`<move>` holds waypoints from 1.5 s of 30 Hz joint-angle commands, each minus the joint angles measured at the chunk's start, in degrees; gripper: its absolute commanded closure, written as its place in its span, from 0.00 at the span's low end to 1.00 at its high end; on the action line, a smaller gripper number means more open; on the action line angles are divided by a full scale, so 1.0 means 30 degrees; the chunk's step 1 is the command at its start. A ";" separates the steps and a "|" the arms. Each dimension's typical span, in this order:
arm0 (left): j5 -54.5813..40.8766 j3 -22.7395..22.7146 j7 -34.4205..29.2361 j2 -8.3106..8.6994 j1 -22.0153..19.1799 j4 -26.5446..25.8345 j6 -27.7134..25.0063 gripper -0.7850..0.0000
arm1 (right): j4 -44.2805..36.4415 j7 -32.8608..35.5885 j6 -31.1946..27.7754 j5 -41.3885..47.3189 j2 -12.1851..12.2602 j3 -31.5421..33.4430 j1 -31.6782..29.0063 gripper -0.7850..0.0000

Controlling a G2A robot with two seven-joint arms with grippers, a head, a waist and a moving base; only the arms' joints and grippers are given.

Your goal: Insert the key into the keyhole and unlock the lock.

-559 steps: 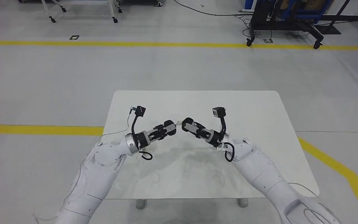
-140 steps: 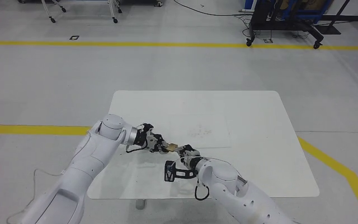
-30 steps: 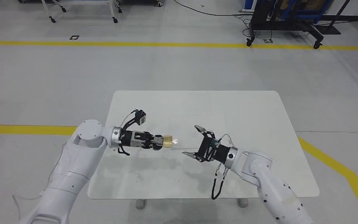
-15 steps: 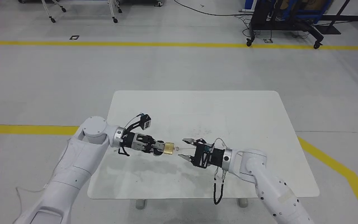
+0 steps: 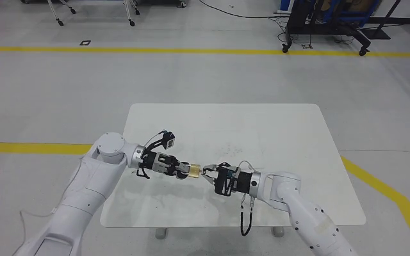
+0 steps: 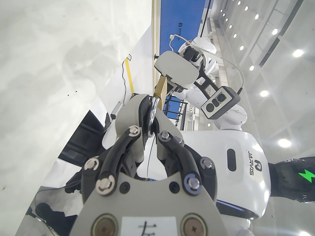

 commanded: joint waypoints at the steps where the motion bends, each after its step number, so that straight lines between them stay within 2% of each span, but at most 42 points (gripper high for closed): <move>1: -0.0037 0.0068 0.0000 0.0015 -0.0021 0.0003 -0.0010 1.00 | 0.0032 0.0050 -0.0056 0.0108 0.0016 -0.0028 0.0025 1.00; 11: 0.0664 0.0304 0.0549 0.0088 0.0047 -0.0267 -0.0550 1.00 | 0.0487 0.0318 -0.0802 0.1118 0.0088 -0.0085 0.0388 1.00; 21: 0.1104 0.0147 0.1424 0.0231 0.0455 -0.0901 -0.1084 1.00 | 0.0589 0.0977 -0.0490 0.1734 0.0126 -0.0158 0.0559 0.98; 22: 0.1089 0.0123 0.1455 0.0244 0.0486 -0.0959 -0.1108 1.00 | 0.0621 0.1086 -0.0369 0.1808 0.0123 -0.0173 0.0567 0.52; 23: 0.1048 0.0084 0.1493 0.0258 0.0514 -0.0991 -0.1113 1.00 | 0.0610 0.1183 -0.0271 0.1873 0.0119 -0.0197 0.0586 0.00; 29: 0.1078 -0.0180 0.2039 0.0360 0.0617 -0.1030 -0.0933 1.00 | 0.0534 0.1040 0.0402 0.2477 0.0205 0.0424 0.0405 0.00; 35: 0.2490 0.0089 0.4150 0.0349 0.0653 -0.1229 -0.0228 1.00 | -0.0191 -0.1207 0.2091 0.4909 0.0415 0.2770 -0.1136 0.00; 37: 0.3114 0.0298 0.5065 0.0299 0.0584 -0.1380 0.0025 1.00 | -0.0254 -0.1357 0.2132 0.5074 0.0425 0.2900 -0.1234 0.00; 41: 0.3789 0.1012 0.6323 0.0043 0.0142 -0.1667 0.0785 1.00 | -0.0254 -0.1357 0.2132 0.5074 0.0425 0.2900 -0.1234 0.00; 45: 0.4399 0.2049 0.7159 -0.0392 -0.0885 -0.1033 0.1451 1.00 | -0.0254 -0.1357 0.2132 0.5074 0.0425 0.2900 -0.1234 0.00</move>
